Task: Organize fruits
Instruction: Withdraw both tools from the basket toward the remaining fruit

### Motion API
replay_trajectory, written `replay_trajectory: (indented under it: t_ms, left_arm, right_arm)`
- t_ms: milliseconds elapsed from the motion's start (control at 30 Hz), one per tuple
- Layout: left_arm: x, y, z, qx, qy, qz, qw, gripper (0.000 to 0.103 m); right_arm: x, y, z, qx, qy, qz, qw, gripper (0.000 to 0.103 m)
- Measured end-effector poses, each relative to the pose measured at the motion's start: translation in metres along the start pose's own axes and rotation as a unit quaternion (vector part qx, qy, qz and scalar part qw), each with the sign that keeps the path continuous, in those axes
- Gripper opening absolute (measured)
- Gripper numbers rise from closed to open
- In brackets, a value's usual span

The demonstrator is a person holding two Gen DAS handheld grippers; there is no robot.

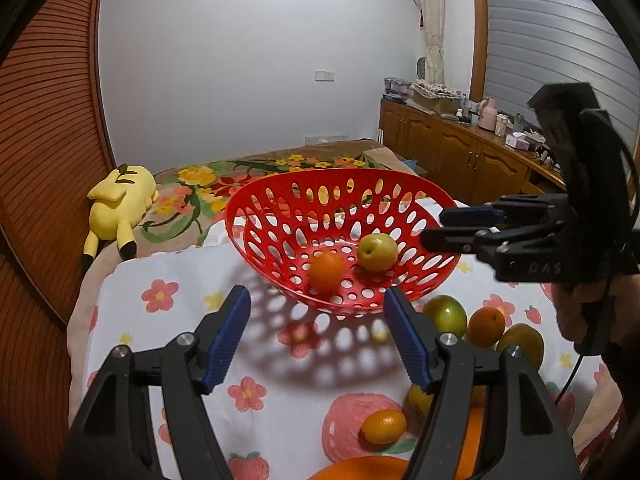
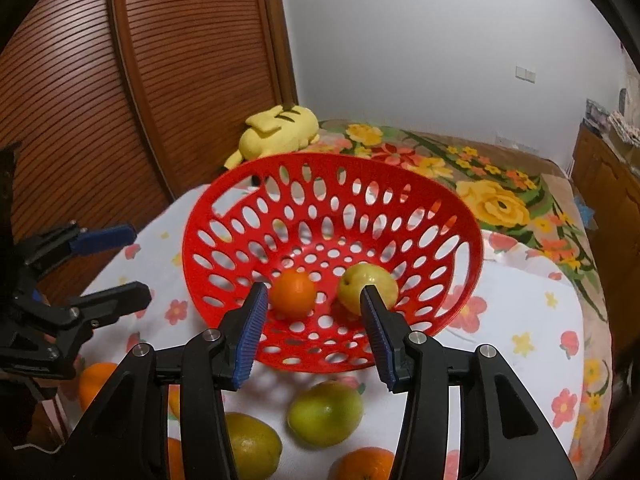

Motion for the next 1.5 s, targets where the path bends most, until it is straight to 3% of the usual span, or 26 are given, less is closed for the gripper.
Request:
replay_trajectory:
  t_ms: [267,533,800,1033,1500]
  left_arm:
    - [0.023,-0.01,-0.01,-0.006,-0.002,-0.014,0.9999,0.072]
    - [0.039,-0.032,-0.024,-0.004,-0.008,-0.011,0.9999,0.074]
    - [0.047,-0.062,-0.034,0.002,-0.011,0.002,0.9999,0.075]
    - [0.049,-0.082,-0.037,0.019,-0.015,0.015,0.9996,0.075]
    - [0.048,-0.1,-0.041,0.04,-0.024,0.021,0.9987,0.076]
  right_arm:
    - [0.05,-0.021,0.001,0.001,0.008,-0.034,0.999,0.051]
    - [0.081,-0.072,-0.016,-0.017,-0.012,-0.045,0.999,0.056]
    - [0.089,-0.109,-0.032,-0.031,-0.038,-0.042,0.998,0.064]
    - [0.085,-0.128,-0.039,-0.052,-0.032,-0.033,0.998,0.069]
    - [0.063,-0.153,-0.041,-0.053,-0.054,-0.011,0.997,0.074]
Point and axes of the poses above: each gripper's, at about its wrist camera, not at the fingertips, and x roughly against the way its jaws point, z to its left, y to its top, the point moved 9 cm from there along -x, roughly the way its jaws point, and after that the axes turned 12 degrees about -x, right-handed, at the moved point
